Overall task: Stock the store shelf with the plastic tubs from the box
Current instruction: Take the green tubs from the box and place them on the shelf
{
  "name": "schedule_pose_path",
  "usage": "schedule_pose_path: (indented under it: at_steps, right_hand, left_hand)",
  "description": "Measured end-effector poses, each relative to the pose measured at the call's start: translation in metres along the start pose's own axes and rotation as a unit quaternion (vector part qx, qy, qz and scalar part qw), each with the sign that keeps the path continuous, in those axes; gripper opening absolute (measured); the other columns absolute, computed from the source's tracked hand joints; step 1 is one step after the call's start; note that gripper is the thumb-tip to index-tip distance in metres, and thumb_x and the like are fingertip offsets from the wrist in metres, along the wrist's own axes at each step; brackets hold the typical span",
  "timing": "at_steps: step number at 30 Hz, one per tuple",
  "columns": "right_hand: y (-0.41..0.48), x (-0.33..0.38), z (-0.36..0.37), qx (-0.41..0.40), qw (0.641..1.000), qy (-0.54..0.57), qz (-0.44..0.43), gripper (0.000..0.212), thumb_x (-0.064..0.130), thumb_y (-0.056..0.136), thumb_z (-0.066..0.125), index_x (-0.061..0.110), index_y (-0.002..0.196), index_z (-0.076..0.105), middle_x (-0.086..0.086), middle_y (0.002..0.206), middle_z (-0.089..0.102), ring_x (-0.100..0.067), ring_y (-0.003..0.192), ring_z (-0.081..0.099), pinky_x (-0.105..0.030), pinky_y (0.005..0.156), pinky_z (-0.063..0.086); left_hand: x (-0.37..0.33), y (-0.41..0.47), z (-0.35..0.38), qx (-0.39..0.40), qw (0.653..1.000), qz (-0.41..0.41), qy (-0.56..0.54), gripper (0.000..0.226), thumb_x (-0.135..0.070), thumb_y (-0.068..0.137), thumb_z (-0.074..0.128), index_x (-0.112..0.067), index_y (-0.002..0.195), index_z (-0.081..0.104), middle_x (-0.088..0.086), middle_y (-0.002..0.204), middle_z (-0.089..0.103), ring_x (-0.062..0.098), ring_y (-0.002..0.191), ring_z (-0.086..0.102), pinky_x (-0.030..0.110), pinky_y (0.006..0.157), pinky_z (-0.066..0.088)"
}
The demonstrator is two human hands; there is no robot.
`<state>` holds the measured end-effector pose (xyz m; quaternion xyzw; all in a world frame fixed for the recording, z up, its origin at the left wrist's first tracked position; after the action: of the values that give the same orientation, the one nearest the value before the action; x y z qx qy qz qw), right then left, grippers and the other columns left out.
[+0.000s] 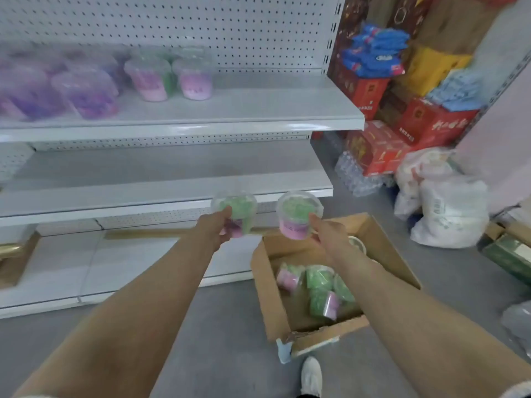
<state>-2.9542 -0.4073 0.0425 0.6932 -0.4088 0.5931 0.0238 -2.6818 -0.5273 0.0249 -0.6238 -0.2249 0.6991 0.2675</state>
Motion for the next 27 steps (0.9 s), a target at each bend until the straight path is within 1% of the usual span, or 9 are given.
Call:
schedule_pose_path:
  at_steps: [2, 5, 7, 9, 11, 14, 16, 21, 27]
  right_hand:
    - [-0.027, 0.028, 0.024, 0.016, 0.999, 0.031, -0.032, 0.039, 0.045, 0.084, 0.071, 0.006, 0.085, 0.067, -0.007, 0.078, 0.065, -0.018, 0.067, 0.062, -0.037, 0.073, 0.058]
    - [-0.065, 0.064, 0.055, 0.031, 0.995, 0.079, -0.049, 0.033, 0.040, 0.083, 0.074, 0.009, 0.079, 0.064, -0.009, 0.076, 0.064, -0.018, 0.060, 0.061, -0.027, 0.053, 0.050]
    - [-0.088, 0.088, 0.072, 0.039, 0.992, 0.103, -0.064, 0.031, 0.041, 0.083, 0.075, 0.010, 0.082, 0.066, -0.010, 0.083, 0.068, -0.023, 0.073, 0.069, -0.031, 0.060, 0.055]
    - [-0.109, 0.111, 0.083, 0.050, 0.986, 0.137, -0.084, 0.037, 0.038, 0.084, 0.074, 0.004, 0.097, 0.066, -0.007, 0.089, 0.066, -0.029, 0.091, 0.073, -0.036, 0.083, 0.059]
    - [-0.126, 0.132, 0.090, 0.059, 0.982, 0.152, -0.100, 0.042, 0.037, 0.087, 0.072, -0.001, 0.102, 0.064, -0.005, 0.094, 0.064, -0.030, 0.098, 0.072, -0.033, 0.089, 0.054]
    - [-0.140, 0.161, 0.095, 0.057, 0.977, 0.171, -0.117, 0.028, 0.037, 0.086, 0.073, 0.012, 0.081, 0.060, -0.006, 0.101, 0.066, -0.028, 0.094, 0.073, -0.034, 0.093, 0.056]
    - [-0.142, 0.178, 0.096, 0.051, 0.975, 0.176, -0.127, 0.028, 0.036, 0.085, 0.073, 0.016, 0.077, 0.057, -0.004, 0.100, 0.065, -0.028, 0.093, 0.073, -0.033, 0.092, 0.055]
    - [-0.130, 0.212, 0.104, 0.057, 0.972, 0.183, -0.137, 0.029, 0.036, 0.085, 0.075, 0.013, 0.085, 0.058, 0.000, 0.105, 0.064, -0.020, 0.072, 0.070, -0.032, 0.091, 0.056]
    - [-0.100, 0.246, 0.120, 0.061, 0.969, 0.187, -0.147, 0.029, 0.036, 0.083, 0.076, 0.014, 0.079, 0.057, 0.001, 0.099, 0.064, -0.021, 0.070, 0.069, -0.037, 0.097, 0.055]
  left_hand:
    - [-0.032, -0.028, -0.031, -0.014, 0.999, 0.046, -0.006, 0.049, -0.030, 0.082, 0.075, -0.002, 0.118, 0.058, 0.013, 0.115, 0.062, 0.026, 0.083, 0.066, 0.039, 0.069, 0.058]
    - [-0.076, -0.069, -0.064, -0.020, 0.994, 0.111, 0.006, 0.049, -0.031, 0.085, 0.072, 0.003, 0.116, 0.054, 0.013, 0.096, 0.057, 0.026, 0.065, 0.062, 0.041, 0.074, 0.057]
    - [-0.100, -0.090, -0.081, -0.020, 0.989, 0.144, 0.004, 0.039, -0.029, 0.088, 0.068, 0.002, 0.106, 0.052, 0.009, 0.081, 0.053, 0.023, 0.052, 0.063, 0.037, 0.070, 0.057]
    - [-0.123, -0.106, -0.094, -0.020, 0.984, 0.174, -0.011, 0.032, -0.027, 0.089, 0.067, 0.001, 0.095, 0.053, 0.008, 0.076, 0.053, 0.016, 0.037, 0.061, 0.038, 0.073, 0.057]
    - [-0.143, -0.115, -0.104, -0.013, 0.982, 0.188, -0.023, 0.035, -0.030, 0.087, 0.070, 0.001, 0.097, 0.058, 0.007, 0.079, 0.057, 0.018, 0.045, 0.064, 0.043, 0.084, 0.057]
    - [-0.168, -0.122, -0.113, -0.001, 0.978, 0.203, -0.038, 0.046, -0.033, 0.085, 0.071, 0.001, 0.113, 0.059, 0.009, 0.091, 0.059, 0.024, 0.078, 0.060, 0.041, 0.077, 0.058]
    - [-0.181, -0.123, -0.116, -0.006, 0.976, 0.214, -0.045, 0.045, -0.034, 0.085, 0.071, 0.000, 0.113, 0.058, 0.010, 0.094, 0.058, 0.029, 0.088, 0.058, 0.038, 0.074, 0.058]
    - [-0.206, -0.115, -0.117, -0.016, 0.971, 0.230, -0.070, 0.048, -0.034, 0.084, 0.072, -0.001, 0.115, 0.055, 0.006, 0.084, 0.057, 0.021, 0.074, 0.059, 0.037, 0.073, 0.057]
    - [-0.238, -0.079, -0.115, -0.045, 0.968, 0.235, -0.075, 0.049, -0.037, 0.084, 0.071, -0.003, 0.114, 0.054, 0.007, 0.079, 0.055, 0.019, 0.066, 0.057, 0.038, 0.076, 0.058]
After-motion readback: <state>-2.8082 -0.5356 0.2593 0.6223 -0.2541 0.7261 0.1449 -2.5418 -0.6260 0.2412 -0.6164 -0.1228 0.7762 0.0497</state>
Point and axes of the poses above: each hand's wrist, its own y-axis towards the middle knuckle, its own z-axis out of the palm, x = y × z, the point moved 6 cm from there along y, towards the middle knuckle
